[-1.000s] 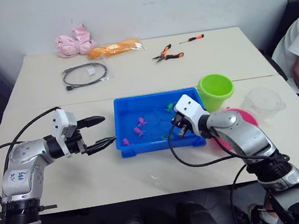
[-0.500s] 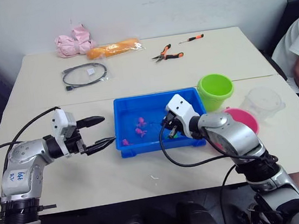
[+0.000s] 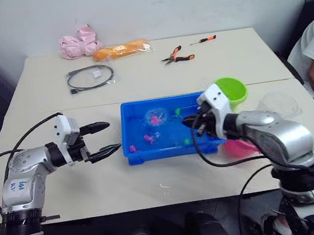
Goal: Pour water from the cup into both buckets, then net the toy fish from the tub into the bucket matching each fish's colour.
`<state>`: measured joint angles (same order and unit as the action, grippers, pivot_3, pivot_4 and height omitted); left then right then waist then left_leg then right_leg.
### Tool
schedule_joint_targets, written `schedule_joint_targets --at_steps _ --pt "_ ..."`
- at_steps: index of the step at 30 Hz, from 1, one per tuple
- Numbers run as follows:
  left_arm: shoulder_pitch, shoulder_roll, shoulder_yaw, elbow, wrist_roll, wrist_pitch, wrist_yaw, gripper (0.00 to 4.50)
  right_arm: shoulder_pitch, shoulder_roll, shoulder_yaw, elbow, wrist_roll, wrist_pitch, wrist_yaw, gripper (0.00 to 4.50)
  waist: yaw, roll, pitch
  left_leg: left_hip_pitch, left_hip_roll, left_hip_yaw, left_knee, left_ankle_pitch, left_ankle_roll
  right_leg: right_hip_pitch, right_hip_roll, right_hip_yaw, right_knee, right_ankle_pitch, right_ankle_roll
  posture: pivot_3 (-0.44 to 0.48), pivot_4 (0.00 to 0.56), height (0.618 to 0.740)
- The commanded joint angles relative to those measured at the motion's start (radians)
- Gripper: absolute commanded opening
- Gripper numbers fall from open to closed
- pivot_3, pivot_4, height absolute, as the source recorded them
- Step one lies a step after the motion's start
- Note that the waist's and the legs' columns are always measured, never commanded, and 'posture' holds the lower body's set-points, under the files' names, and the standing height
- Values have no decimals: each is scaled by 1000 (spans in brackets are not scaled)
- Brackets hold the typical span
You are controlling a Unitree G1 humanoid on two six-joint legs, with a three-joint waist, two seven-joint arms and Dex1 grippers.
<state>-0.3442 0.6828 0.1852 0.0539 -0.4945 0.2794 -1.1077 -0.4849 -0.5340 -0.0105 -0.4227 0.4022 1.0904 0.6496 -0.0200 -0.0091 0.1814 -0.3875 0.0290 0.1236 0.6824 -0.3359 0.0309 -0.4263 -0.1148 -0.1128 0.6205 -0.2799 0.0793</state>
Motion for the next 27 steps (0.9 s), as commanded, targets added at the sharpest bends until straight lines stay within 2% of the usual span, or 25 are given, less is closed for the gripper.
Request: schedule_joint_targets --at_steps 1,4,11,18,24,27 --pt "-43 -21 5 -30 -28 -13 6 4470 65 -75 -110 -108 73 18 39 0 0 0 0 -1 0 1 0 0 0 -1 0 1 0 0 0 0 150 740" --pt "-76 -41 -27 -53 -34 4 -9 4470 176 -137 -207 -177 101 7 44 0 8 0 0 -2 -1 1 0 0 1 -1 1 0 0 0 1 0 150 740" --pt "-131 -95 -95 -54 -38 22 -32 4470 364 -143 -342 -270 177 -77 56 0 19 0 0 0 0 4 0 1 1 -1 4 1 0 1 1 0 150 740" --pt "-160 -143 -136 -62 -53 50 -49 4470 508 -113 -557 -382 294 -145 40 0 25 0 0 0 -1 3 1 2 1 -1 6 3 0 1 2 0 150 740" --pt "-202 -193 -173 -41 -63 72 -71 4470 708 -87 -868 -475 428 -200 39 0 45 0 0 0 -2 3 1 2 2 0 6 4 0 1 3 0 150 740" --pt "-220 -213 -179 -13 -61 73 -83 4470 838 -82 -989 -494 429 -242 50 0 47 0 0 0 -3 2 1 3 3 1 5 3 -1 2 3 0 150 740"
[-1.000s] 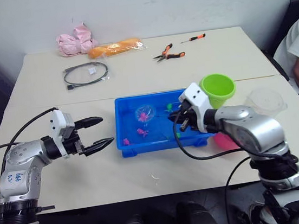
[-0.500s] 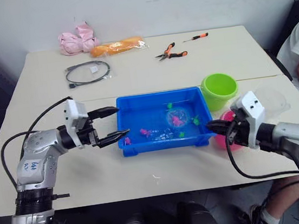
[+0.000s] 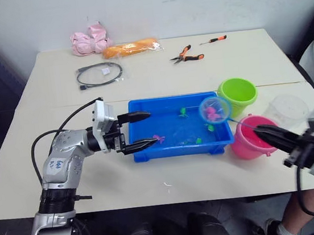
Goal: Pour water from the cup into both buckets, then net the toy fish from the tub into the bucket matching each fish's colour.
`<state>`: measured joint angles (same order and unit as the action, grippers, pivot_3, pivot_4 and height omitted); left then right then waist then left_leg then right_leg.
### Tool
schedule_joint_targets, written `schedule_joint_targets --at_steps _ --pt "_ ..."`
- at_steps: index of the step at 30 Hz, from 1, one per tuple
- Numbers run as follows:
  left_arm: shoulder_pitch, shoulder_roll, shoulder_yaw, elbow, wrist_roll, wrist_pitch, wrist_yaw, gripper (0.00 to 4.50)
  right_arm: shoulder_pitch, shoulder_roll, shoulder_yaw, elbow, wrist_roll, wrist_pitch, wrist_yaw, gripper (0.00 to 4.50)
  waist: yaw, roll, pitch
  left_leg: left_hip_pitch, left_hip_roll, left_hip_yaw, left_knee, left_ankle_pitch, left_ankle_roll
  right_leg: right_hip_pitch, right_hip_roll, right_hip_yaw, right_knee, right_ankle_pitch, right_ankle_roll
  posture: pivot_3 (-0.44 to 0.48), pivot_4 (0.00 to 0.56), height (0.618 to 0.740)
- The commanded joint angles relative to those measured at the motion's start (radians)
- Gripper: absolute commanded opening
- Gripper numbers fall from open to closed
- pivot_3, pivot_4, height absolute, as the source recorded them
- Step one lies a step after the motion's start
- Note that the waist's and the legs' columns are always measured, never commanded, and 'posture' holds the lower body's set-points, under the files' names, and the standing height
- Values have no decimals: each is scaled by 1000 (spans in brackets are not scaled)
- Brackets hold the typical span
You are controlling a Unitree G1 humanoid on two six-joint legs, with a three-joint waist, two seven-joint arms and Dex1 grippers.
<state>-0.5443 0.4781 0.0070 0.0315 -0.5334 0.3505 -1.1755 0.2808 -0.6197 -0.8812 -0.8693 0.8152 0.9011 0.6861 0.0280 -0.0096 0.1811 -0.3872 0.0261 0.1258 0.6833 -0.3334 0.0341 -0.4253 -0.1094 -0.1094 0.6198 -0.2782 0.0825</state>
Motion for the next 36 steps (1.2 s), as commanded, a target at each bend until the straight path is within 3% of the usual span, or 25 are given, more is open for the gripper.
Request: schedule_joint_targets --at_steps 1,5,9,18,31,36 --pt "-28 -18 -5 21 -22 5 -16 4470 129 15 -146 -47 -21 -101 38 0 -2 0 0 1 0 0 0 0 0 0 0 0 0 0 0 0 150 740" --pt "-55 -52 -42 62 -10 -1 -49 4470 269 111 -177 -13 -149 -291 49 0 -2 0 0 1 0 0 0 0 0 1 1 1 0 0 0 0 150 740" --pt "-73 -74 -50 95 1 -9 -54 4470 353 185 -110 40 -299 -478 56 0 -7 0 0 2 0 1 0 0 0 1 1 2 0 0 1 0 150 740" --pt "-50 -64 -45 84 18 -28 -54 4470 341 243 106 173 -794 -900 -150 0 -12 0 0 5 0 3 0 1 -1 0 1 5 0 0 0 0 150 740" --pt "-23 -76 -39 59 12 -38 -27 4470 362 164 244 264 -1396 -1211 -379 0 -9 1 -1 6 0 4 0 2 -3 0 1 6 2 -1 -1 0 150 740" --pt "-14 -70 -34 55 10 -38 -26 4470 389 142 243 292 -1487 -1277 -446 0 -9 1 0 6 0 4 0 3 -3 0 1 6 2 -1 -1 0 150 740"
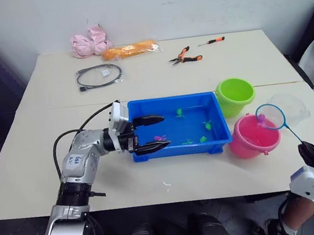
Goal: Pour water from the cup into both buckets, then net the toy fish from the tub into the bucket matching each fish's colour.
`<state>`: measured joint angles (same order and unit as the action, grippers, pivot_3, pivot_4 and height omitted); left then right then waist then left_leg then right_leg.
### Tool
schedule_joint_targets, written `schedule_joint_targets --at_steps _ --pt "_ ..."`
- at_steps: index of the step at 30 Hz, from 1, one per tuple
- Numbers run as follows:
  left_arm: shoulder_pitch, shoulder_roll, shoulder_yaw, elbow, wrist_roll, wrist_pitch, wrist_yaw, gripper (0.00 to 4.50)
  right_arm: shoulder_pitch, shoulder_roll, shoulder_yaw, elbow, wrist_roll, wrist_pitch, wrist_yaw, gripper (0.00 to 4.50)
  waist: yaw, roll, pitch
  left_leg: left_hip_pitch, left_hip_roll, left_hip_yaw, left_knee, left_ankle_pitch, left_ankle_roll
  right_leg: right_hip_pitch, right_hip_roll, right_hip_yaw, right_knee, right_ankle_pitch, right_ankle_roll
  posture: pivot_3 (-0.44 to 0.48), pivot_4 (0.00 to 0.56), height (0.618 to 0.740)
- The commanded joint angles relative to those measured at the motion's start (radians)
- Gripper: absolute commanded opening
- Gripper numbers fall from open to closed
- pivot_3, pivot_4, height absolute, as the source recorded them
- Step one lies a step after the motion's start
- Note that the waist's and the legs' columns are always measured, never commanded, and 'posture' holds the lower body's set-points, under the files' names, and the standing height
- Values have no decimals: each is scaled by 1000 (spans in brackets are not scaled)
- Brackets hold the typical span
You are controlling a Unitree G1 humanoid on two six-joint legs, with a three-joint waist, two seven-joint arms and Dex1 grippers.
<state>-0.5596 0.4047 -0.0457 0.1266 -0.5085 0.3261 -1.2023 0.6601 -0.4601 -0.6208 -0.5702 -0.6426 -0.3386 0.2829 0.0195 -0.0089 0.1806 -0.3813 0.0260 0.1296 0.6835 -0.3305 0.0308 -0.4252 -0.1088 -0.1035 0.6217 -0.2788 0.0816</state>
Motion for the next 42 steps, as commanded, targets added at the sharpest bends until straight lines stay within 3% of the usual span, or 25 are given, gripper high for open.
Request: schedule_joint_targets --at_steps 1,6,9,12,17,21,24,27,31,37,42 --pt "2 4 19 -40 -15 -14 1 4470 10 -19 -17 -6 -35 -45 -51 0 -1 0 0 0 0 0 0 0 0 0 0 0 0 0 0 0 150 740" --pt "10 16 24 -43 -14 -18 -8 4470 -1 -17 -32 -22 46 -65 -61 0 -4 0 0 1 1 0 0 1 -1 0 0 0 1 0 -1 0 150 740" --pt "17 33 37 -43 -18 -23 -19 4470 -11 -17 -36 -48 249 -28 5 0 -8 0 0 2 1 0 0 1 -1 0 0 1 1 -1 -1 0 150 740" --pt "25 75 66 -35 -26 -33 -42 4470 -47 -35 -46 -124 650 167 131 0 -15 0 0 4 1 0 0 1 -1 3 0 1 2 -1 -1 0 150 740" --pt "29 153 118 -4 -14 -54 -66 4470 -146 -216 -97 -209 1139 519 257 0 -24 0 0 13 3 -4 -1 -2 0 13 -4 -2 -1 -2 -3 0 150 740" --pt "87 223 166 -8 0 -90 -68 4470 -278 -392 -20 -212 1298 764 265 0 -22 0 0 12 3 -6 -1 -5 4 13 -6 -4 -1 -3 -5 0 150 740" --pt "193 277 228 -31 3 -122 -56 4470 -464 -502 176 -185 1321 925 249 0 -29 0 0 12 4 -6 -1 -5 2 13 -6 -5 -1 -3 -6 0 150 740" --pt "247 296 255 -49 5 -138 -31 4470 -618 -542 357 -153 1273 997 259 0 -23 0 0 11 4 -7 -1 -5 2 11 -6 -6 -1 -4 -7 0 150 740" --pt "279 302 274 -76 5 -132 14 4470 -840 -497 585 -62 1170 1040 252 0 -5 0 1 9 3 -9 -1 -5 2 11 -9 -8 -1 -4 -7 0 150 740" --pt "313 295 273 -137 -11 -99 49 4470 -1059 -471 861 142 895 962 321 0 -15 0 1 8 3 -7 -1 -6 0 11 -8 -9 -3 -4 -6 0 150 740" --pt "331 291 267 -160 -9 -87 62 4470 -1150 -439 959 195 790 945 388 0 -24 0 1 6 4 -7 -1 -5 -1 10 -6 -10 -1 -3 -6 0 150 740"
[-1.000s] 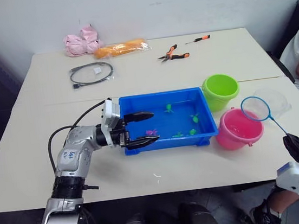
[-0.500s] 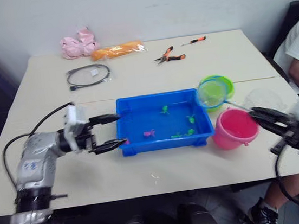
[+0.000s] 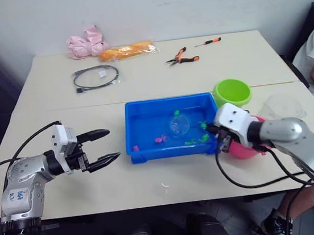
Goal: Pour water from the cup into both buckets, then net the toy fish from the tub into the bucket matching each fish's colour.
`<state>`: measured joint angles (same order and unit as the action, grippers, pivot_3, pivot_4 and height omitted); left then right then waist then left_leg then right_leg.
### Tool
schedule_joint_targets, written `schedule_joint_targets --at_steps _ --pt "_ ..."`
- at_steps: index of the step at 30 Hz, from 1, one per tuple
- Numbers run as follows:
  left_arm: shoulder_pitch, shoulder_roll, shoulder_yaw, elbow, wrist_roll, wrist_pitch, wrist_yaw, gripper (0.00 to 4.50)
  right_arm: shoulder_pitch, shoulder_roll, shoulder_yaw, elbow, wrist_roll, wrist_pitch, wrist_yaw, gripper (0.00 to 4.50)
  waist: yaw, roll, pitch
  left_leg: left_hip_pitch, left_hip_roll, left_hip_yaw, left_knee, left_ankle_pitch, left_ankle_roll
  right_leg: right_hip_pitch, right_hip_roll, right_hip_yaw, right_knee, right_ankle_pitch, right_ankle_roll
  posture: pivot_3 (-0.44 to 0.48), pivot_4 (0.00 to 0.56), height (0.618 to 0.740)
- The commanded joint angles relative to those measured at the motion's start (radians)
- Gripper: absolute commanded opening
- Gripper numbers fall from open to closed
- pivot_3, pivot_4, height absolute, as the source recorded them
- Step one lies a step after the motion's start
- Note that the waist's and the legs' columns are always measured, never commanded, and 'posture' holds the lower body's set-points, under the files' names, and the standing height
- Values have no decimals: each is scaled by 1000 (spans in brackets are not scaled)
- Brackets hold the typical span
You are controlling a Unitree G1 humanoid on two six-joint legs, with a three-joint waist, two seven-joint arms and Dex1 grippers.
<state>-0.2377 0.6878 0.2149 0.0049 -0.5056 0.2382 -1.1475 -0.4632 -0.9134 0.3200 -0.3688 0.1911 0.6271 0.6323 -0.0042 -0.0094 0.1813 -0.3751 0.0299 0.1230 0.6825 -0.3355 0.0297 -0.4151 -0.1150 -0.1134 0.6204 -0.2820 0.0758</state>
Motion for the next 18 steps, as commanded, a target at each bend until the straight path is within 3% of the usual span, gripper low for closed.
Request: schedule_joint_targets --at_steps 1,18 --pt "6 7 4 -37 -10 2 10 4470 -37 32 24 -2 -50 -19 47 0 0 0 0 0 1 0 0 0 0 0 0 0 0 0 0 0 150 740" --pt "17 8 -10 -108 -8 50 82 4470 -159 196 35 48 -19 132 194 0 -1 0 0 0 1 0 0 0 -1 0 0 0 0 0 0 0 150 740"
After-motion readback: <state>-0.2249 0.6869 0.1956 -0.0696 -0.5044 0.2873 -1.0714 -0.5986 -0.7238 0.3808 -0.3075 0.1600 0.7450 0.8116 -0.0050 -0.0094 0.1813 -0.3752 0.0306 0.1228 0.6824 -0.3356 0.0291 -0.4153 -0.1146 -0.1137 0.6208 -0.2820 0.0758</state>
